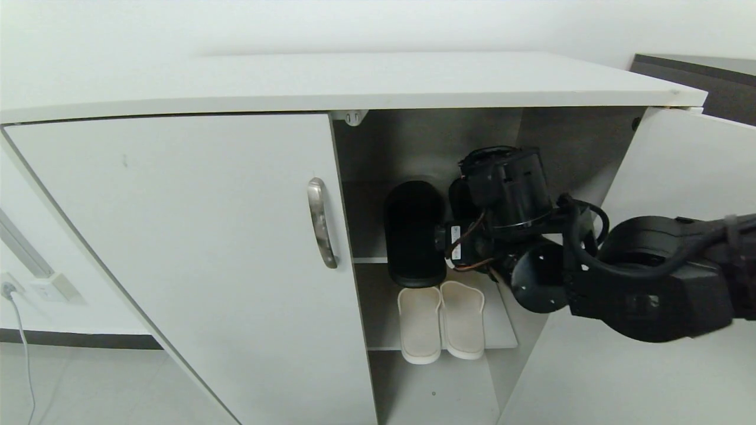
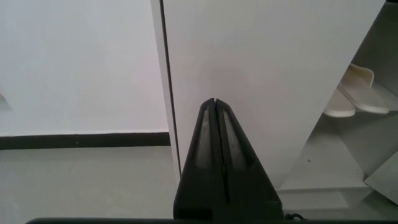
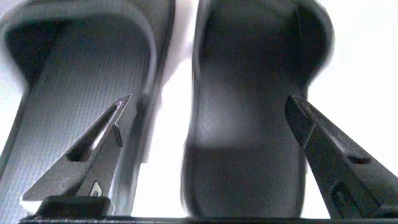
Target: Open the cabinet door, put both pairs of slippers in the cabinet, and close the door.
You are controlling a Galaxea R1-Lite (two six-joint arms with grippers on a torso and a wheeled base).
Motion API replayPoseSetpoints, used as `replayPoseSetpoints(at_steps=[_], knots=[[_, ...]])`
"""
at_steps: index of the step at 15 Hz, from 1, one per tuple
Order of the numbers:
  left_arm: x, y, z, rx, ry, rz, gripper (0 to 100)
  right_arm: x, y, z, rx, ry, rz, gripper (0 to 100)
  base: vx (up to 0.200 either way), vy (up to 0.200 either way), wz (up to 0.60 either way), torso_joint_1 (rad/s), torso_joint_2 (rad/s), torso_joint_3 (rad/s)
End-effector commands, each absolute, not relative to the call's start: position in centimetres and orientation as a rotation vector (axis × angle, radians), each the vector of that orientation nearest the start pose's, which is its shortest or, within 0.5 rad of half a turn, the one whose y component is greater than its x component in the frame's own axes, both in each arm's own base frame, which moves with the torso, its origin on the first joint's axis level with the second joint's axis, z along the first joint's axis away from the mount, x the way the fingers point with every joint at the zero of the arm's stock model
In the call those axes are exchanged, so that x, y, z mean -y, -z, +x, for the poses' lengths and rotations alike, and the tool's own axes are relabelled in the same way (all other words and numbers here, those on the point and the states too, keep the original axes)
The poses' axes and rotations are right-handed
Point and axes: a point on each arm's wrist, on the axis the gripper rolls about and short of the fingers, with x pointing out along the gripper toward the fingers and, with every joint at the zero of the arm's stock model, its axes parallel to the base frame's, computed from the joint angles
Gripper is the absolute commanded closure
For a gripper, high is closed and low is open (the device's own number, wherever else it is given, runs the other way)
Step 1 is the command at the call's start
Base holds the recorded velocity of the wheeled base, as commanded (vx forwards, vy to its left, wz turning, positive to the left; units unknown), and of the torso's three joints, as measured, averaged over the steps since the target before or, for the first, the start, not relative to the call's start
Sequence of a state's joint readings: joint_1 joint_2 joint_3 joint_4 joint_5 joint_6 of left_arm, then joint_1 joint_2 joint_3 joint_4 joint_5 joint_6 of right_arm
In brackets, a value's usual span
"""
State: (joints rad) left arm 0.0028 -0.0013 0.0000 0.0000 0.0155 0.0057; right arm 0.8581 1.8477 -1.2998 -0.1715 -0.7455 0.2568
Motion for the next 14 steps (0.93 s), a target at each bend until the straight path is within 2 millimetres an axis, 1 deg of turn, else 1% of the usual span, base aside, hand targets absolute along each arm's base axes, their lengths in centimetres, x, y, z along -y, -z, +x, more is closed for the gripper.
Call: replayPoseSetpoints(at_steps=[1, 2, 4, 5, 7, 11, 14], knots=[[0.0, -7.5, -2.3, 0.000, -0.018, 0.006, 100, -24.7, -23.7, 21.6, -0.242, -0.137, 0.034, 0, 0.000, 0.000, 0.00, 0.000, 0.00, 0.000], [0.0, -7.5, -2.3, 0.000, -0.018, 0.006, 100, -24.4, -23.5, 20.9, -0.229, -0.171, 0.052, 0, 0.000, 0.000, 0.00, 0.000, 0.00, 0.000], [0.0, -7.5, -2.3, 0.000, -0.015, 0.008, 100, -24.1, -22.3, 19.6, -0.218, -0.237, 0.065, 0, 0.000, 0.000, 0.00, 0.000, 0.00, 0.000], [0.0, -7.5, -2.3, 0.000, -0.015, 0.008, 100, -24.2, -21.9, 19.5, -0.212, -0.250, 0.059, 100, 0.000, 0.000, 0.00, 0.000, 0.00, 0.000], [0.0, -7.5, -2.3, 0.000, -0.017, 0.008, 100, -24.3, -21.8, 19.4, -0.202, -0.260, 0.057, 100, 0.000, 0.000, 0.00, 0.000, 0.00, 0.000], [0.0, -7.5, -2.3, 0.000, -0.017, 0.008, 100, -24.7, -20.6, 18.2, -0.229, -0.304, 0.028, 100, 0.000, 0.000, 0.00, 0.000, 0.00, 0.000], [0.0, -7.5, -2.3, 0.000, -0.017, 0.006, 100, -25.1, -19.9, 18.4, -0.229, -0.305, 0.028, 100, 0.000, 0.000, 0.00, 0.000, 0.00, 0.000]])
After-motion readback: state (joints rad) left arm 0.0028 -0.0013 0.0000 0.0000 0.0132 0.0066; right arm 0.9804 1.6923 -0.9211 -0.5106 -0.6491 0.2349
